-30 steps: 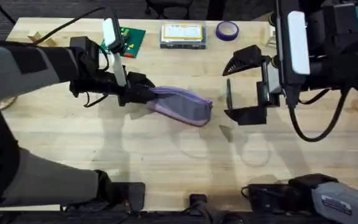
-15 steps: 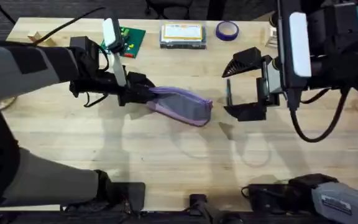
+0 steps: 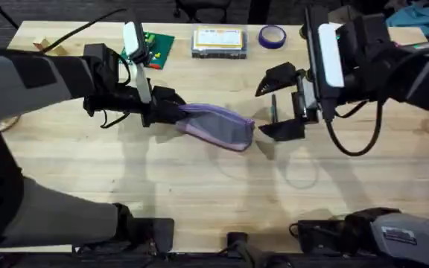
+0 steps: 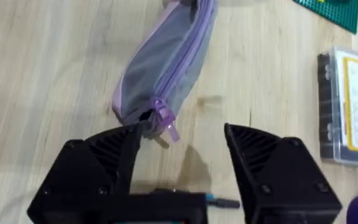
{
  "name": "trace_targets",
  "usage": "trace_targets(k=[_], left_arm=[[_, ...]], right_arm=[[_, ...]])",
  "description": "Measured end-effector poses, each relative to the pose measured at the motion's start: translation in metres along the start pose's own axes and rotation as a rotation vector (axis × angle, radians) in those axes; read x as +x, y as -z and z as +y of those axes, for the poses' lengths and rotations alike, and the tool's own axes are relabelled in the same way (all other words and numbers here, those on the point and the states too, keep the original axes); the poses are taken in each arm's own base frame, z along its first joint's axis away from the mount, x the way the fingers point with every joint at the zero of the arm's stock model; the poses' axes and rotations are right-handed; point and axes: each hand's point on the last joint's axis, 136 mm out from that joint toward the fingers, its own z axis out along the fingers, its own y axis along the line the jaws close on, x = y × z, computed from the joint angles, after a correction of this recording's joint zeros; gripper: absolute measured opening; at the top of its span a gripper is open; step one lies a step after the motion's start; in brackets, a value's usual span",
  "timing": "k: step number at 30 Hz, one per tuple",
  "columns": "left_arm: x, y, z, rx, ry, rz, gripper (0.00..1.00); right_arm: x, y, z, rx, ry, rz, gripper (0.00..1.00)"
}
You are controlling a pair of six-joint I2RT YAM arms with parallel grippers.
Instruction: Unzip the bag, pick up the pens from the table one at a time and place them inside, then zip the bag closed.
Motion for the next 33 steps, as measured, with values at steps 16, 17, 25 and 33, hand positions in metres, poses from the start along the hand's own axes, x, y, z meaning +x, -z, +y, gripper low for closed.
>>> trace_targets(k=[16,17,25,33], left_arm=[[0.000,0.000,0.000,0.001,0.001,0.001,0.042],[0.000,0.000,0.000,0.001,0.001,0.001,0.042],[0.000,0.001,0.001,-0.003,0.002,0.000,0.042],[0.001,0.001,0.001,-0.004,0.003,0.000,0.042]], right_arm=[[0.002,-0.021,0.003,-0.048,0.015,-0.022,0.603],[0.003,-0.022,0.003,-0.051,0.014,-0.022,0.581],[0.004,-0.026,0.006,-0.070,0.008,-0.025,0.256],[0.004,-0.026,0.006,-0.069,0.008,-0.025,0.235]])
